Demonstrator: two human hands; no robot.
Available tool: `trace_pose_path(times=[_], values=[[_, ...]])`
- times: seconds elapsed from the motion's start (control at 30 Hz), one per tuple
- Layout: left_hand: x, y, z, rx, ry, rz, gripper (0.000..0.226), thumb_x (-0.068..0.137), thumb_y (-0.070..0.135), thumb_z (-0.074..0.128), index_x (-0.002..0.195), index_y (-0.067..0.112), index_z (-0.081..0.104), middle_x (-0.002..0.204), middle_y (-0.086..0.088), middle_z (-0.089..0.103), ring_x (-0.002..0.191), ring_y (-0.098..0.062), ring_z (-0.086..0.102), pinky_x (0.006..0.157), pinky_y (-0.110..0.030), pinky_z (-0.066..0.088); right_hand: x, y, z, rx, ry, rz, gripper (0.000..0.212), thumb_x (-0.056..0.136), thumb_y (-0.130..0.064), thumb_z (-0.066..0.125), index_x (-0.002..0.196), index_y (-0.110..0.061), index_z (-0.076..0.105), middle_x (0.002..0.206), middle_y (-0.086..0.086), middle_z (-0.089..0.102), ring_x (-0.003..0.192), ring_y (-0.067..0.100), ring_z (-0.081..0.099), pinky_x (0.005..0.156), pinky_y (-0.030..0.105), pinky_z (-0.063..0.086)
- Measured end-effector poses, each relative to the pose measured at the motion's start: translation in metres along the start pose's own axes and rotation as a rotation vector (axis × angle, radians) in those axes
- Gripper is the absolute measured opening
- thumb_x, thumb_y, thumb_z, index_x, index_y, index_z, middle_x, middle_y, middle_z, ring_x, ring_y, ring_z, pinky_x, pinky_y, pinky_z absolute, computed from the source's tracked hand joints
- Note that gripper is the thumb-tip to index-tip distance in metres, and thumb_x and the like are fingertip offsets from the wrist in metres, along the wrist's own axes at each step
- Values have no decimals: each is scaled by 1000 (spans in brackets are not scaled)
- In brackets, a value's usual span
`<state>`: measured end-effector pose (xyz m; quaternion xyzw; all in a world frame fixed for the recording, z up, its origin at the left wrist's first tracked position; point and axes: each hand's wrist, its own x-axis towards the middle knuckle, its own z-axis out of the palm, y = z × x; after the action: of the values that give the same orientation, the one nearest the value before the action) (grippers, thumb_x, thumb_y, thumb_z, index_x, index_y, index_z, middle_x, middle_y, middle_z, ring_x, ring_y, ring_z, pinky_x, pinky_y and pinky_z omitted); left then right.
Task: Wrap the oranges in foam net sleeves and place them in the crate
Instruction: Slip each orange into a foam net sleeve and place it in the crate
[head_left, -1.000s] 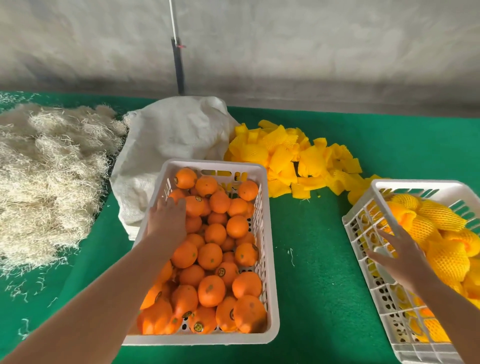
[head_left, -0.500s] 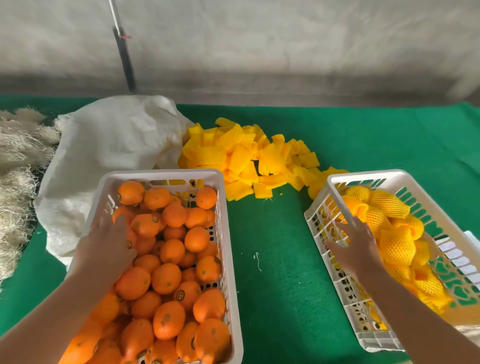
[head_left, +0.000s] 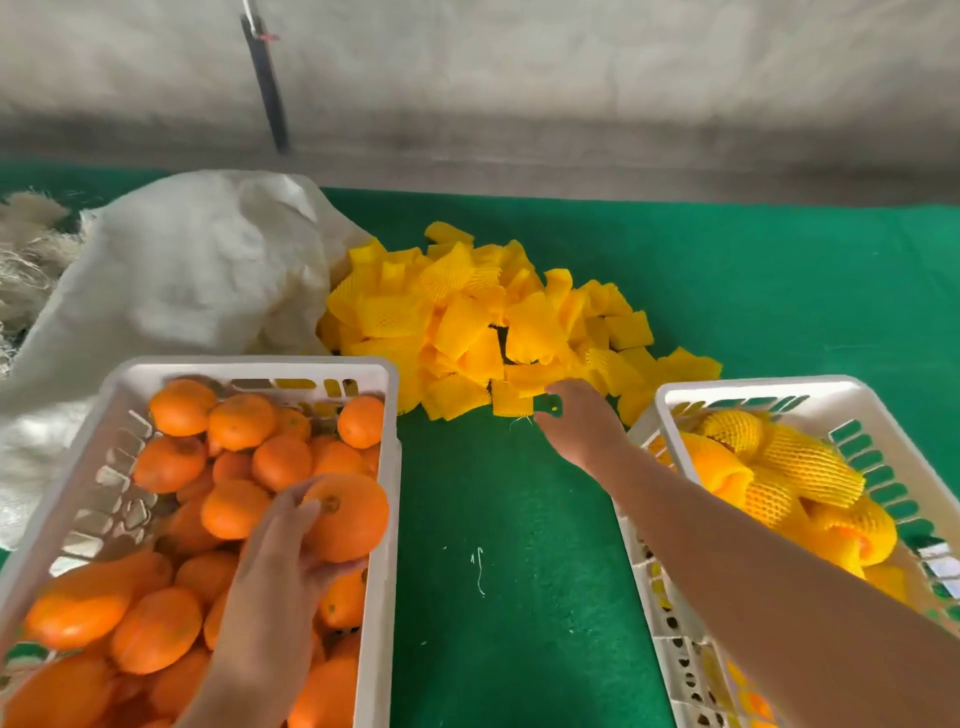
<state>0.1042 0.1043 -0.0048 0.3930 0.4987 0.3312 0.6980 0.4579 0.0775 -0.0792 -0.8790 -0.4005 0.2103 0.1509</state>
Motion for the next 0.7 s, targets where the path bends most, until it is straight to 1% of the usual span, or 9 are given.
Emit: trace_pose_path(times=[0.1,0.17,0.23,0.3,0.37,0.43,0.5,0.6,0.7], values=[[11,-10,30,-127,92,-27,21,104,41,56,118,35,71,135,-7,66,114,-37,68,84,-54,56,53,6,-3,-97,-10,-5,54,106,-36,61,154,-15,48,170,9,27,152,33,37,118,42,39],[18,-14,46,-179,113,-46,20,108,35,52,116,32,70,134,-10,65,111,-42,66,76,-51,52,83,12,-3,-187,-34,-9,46,108,-32,59,149,-14,51,174,10,14,156,34,31,120,43,38],[23,-17,58,-223,112,-55,19,108,33,52,116,32,69,134,-11,65,110,-45,65,70,-48,49,105,16,-2,-268,-71,-29,29,106,-26,62,134,-17,59,177,8,-2,149,34,40,115,43,43],[26,-21,66,-200,113,-52,22,101,40,59,119,32,69,138,-11,63,108,-43,64,68,-48,47,118,17,-1,-352,-122,-56,18,101,-17,67,117,-22,62,176,7,-14,135,32,50,106,42,51],[29,-26,70,-181,100,-120,51,81,61,77,124,37,67,140,-6,64,111,-45,63,75,-56,49,127,19,2,-392,-157,-81,21,99,-10,67,114,-23,60,175,5,-18,124,29,55,99,42,54],[30,-28,73,10,55,-104,68,59,85,81,117,52,70,130,7,68,110,-48,64,82,-57,55,133,23,4,-373,-137,-112,27,99,-9,66,123,-20,57,176,2,-14,123,29,55,98,42,54],[30,-28,76,157,10,-60,71,49,94,76,111,59,70,124,14,68,104,-44,68,77,-48,60,136,27,6,-286,-84,-137,35,102,-14,65,135,-13,54,177,1,-1,137,34,49,109,45,49],[32,-29,82,136,-14,-117,75,38,88,86,105,58,72,131,7,64,97,-42,74,69,-41,60,121,28,1,-70,56,-142,48,104,-29,66,145,-7,55,169,6,32,146,33,43,119,44,38],[30,-19,91,99,-87,-163,77,36,81,92,104,49,77,126,1,70,86,-40,77,65,-40,59,76,21,-6,217,204,-164,37,101,-33,70,133,-14,68,148,5,59,138,26,53,115,36,41]])
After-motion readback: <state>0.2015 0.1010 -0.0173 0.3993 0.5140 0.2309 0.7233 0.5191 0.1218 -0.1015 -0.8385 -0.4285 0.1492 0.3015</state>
